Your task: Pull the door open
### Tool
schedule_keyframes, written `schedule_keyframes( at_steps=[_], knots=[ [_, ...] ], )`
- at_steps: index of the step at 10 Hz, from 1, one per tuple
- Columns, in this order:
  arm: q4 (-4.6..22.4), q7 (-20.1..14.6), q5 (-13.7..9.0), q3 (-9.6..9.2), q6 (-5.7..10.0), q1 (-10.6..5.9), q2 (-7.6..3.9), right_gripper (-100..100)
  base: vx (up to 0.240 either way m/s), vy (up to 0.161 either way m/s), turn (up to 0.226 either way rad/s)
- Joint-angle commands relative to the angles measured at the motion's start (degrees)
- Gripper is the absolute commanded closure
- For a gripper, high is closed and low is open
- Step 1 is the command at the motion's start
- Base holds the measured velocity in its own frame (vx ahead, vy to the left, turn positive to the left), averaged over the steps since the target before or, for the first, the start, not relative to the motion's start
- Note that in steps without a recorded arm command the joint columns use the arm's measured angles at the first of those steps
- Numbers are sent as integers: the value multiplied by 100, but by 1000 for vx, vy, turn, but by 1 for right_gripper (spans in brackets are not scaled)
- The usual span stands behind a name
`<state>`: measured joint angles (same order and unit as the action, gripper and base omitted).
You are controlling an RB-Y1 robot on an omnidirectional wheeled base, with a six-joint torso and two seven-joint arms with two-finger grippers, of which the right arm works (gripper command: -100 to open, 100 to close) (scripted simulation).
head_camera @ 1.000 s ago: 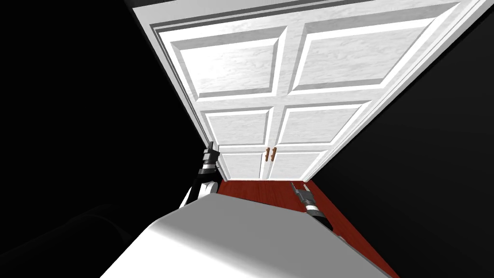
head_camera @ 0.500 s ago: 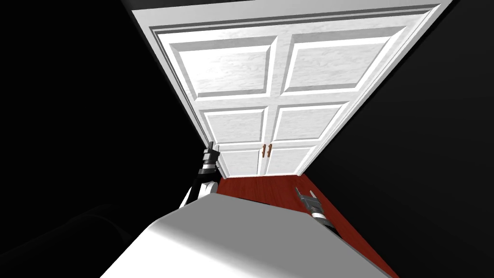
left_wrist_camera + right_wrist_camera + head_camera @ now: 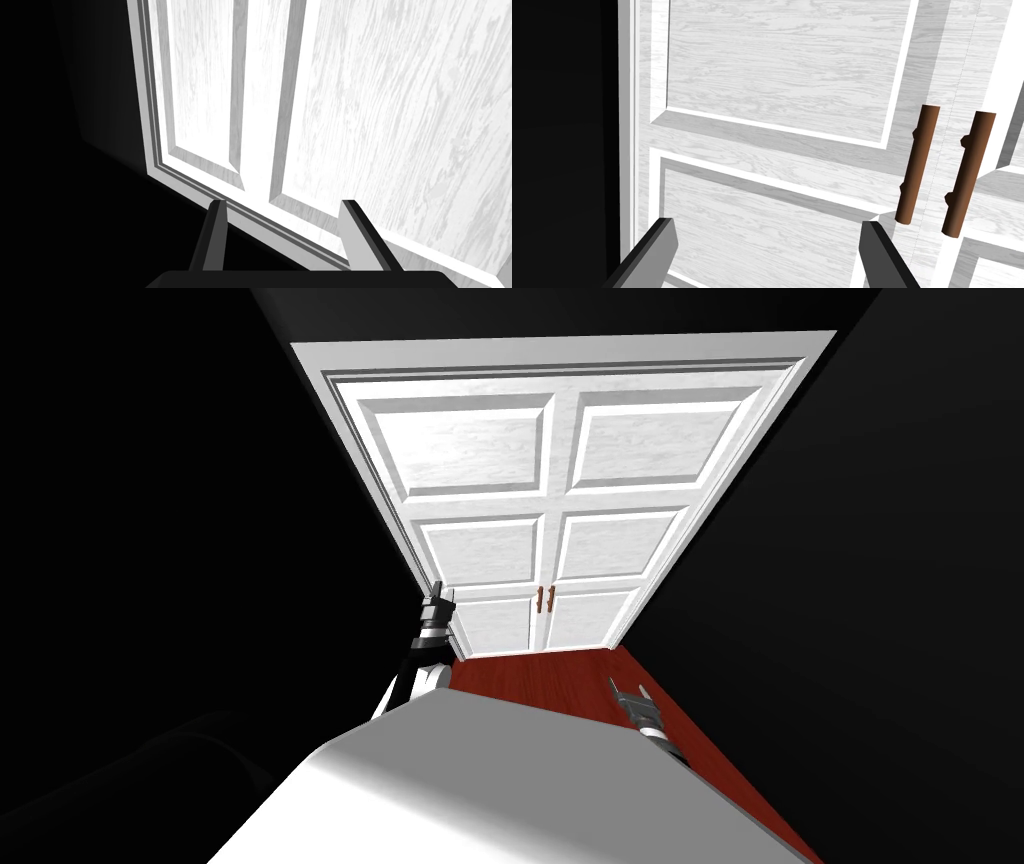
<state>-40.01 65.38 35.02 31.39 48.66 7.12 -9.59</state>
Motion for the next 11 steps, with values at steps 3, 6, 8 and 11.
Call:
schedule_keyframes(
  at_steps=[3, 6, 8, 11],
  knots=[
    [-162, 89, 25, -213, -158, -218, 288, -100, 187, -41, 29],
    [-188, 131, 43, -320, -176, -369, 436, -100, 163, -14, 42],
    [-213, 163, 63, -424, -185, -516, 577, -100, 77, -6, 28],
    [-247, 190, 96, -573, -180, -725, 773, -100, 202, -25, 60]
  ],
)
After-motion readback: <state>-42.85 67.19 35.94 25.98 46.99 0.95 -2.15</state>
